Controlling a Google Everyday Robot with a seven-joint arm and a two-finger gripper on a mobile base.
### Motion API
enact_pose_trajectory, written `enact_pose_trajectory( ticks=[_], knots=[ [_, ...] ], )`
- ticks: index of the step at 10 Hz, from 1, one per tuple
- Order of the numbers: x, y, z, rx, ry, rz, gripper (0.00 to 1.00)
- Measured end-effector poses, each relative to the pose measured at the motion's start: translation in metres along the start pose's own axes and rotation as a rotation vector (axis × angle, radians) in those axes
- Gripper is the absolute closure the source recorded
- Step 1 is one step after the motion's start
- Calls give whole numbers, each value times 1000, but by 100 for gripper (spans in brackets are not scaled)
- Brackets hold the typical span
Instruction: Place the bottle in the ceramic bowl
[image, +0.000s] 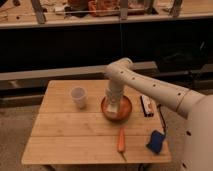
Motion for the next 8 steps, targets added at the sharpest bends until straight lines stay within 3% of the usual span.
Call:
enact_pose_trajectory(
  ticks=[3, 8],
  knots=[
    [1, -1, 0, -1, -2, 16, 28],
    [2, 1, 2, -6, -6, 38, 20]
  ],
)
